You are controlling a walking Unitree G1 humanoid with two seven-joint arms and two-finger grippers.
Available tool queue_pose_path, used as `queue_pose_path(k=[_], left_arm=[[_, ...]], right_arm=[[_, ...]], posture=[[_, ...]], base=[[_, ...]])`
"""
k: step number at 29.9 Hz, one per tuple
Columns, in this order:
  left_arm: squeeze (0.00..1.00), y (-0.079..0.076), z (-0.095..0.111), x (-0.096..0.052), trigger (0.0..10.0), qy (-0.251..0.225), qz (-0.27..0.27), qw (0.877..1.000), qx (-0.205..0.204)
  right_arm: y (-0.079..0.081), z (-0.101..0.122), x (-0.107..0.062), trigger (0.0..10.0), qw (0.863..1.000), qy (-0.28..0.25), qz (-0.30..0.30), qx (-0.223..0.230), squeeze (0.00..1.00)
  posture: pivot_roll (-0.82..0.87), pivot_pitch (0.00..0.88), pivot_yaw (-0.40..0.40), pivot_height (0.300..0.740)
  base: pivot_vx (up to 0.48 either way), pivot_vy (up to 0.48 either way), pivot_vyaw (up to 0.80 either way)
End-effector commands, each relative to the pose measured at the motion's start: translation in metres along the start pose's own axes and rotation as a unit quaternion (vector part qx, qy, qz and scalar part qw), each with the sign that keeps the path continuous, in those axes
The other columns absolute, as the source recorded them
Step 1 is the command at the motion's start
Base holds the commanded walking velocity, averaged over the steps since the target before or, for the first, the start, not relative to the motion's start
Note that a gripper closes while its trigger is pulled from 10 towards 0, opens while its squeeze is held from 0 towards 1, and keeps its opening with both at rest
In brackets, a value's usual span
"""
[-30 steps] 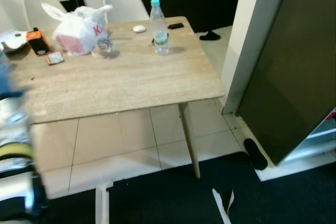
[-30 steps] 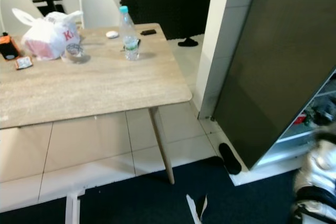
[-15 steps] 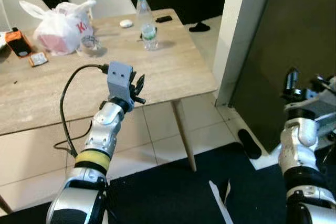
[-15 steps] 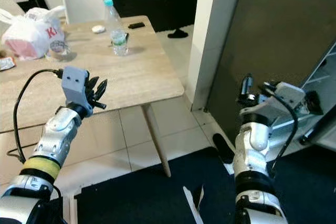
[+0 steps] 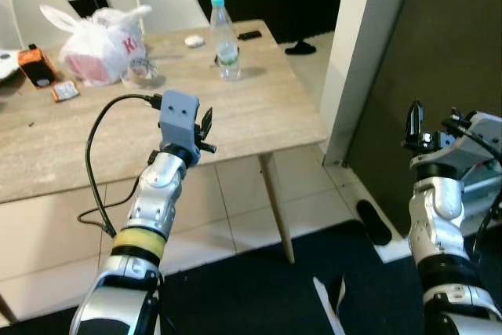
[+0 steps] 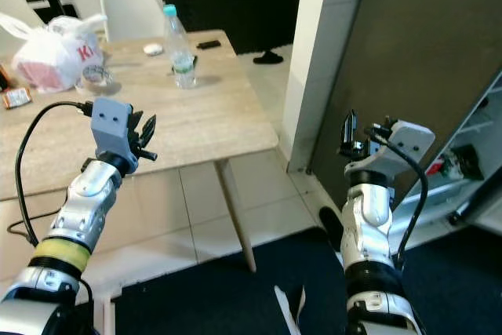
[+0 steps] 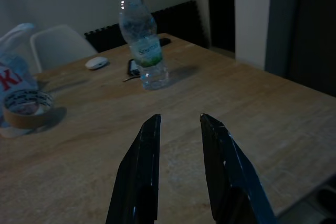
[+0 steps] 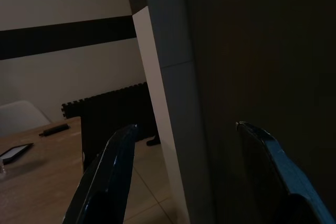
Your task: Restocking fridge
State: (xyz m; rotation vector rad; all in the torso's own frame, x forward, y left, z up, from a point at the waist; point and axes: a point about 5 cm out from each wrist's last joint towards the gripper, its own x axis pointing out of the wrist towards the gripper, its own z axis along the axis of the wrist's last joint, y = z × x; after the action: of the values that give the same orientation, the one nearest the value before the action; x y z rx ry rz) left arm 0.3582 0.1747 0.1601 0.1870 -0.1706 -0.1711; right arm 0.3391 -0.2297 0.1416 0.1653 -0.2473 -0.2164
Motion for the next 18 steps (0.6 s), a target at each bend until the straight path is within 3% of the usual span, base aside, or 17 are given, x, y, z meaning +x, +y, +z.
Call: queue_pose_path(k=[1, 18], left_arm=[[0.35, -0.004, 0.001, 0.0, 10.0, -0.003, -0.003, 1.0, 0.004], [0.36, -0.014, 0.002, 0.0, 10.0, -0.007, -0.013, 1.0, 0.008]], right_arm=[[0.0, -0.002, -0.001, 10.0, 1.0, 0.007, 0.0, 0.0, 0.0], [-0.006, -0.002, -0.002, 10.0, 1.0, 0.012, -0.005, -0.01, 0.0]], posture=[[0.06, 0.0, 0.01, 0.74], [0.06, 0.0, 0.006, 0.74]], base=[[0.409, 0.0, 0.0], [0.399, 0.0, 0.0]])
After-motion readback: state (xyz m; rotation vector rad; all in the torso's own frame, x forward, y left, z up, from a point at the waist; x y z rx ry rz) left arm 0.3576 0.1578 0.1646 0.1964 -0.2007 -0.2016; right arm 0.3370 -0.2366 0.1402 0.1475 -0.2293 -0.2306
